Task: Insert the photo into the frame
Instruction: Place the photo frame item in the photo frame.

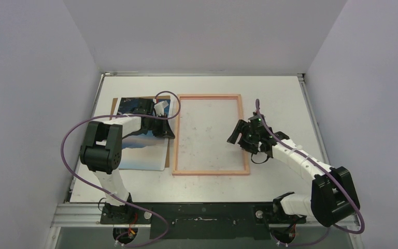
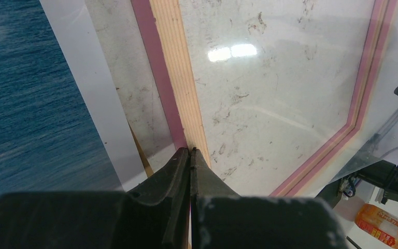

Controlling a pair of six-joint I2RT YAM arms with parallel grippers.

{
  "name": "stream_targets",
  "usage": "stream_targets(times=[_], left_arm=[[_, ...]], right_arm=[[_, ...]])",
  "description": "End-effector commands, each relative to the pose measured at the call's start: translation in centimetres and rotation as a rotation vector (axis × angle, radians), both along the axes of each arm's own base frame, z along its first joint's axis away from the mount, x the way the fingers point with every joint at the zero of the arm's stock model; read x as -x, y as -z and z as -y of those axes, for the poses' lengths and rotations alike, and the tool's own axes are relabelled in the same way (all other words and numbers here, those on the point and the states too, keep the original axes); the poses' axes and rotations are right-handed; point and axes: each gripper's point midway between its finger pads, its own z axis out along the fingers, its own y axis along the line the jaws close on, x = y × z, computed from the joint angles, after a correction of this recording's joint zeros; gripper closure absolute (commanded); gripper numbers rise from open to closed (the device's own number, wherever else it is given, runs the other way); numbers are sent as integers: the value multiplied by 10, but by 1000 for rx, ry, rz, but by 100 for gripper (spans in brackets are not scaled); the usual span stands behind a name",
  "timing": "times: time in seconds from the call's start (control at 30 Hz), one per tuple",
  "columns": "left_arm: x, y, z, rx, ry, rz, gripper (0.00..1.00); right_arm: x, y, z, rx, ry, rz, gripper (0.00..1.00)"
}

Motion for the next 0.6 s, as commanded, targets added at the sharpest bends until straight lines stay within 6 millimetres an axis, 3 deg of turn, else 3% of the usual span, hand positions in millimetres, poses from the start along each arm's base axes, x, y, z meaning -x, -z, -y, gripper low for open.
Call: stream_targets(times=[0.0,0.23,0.33,0.57], left_arm=[[3,9,-3,-31,6,-13,100],[2,9,-2,-31,6,-12,100],[2,8,-3,-31,7,-13,100],[2,9,-3,-32,7,-15,100]], right_arm=[[-12,-14,6,190,-58,48,21],[-16,-18,4,373,-133,48,1],[-18,-21,5,430,-143,52,10],[-17,-19,15,503,-144,41,10]])
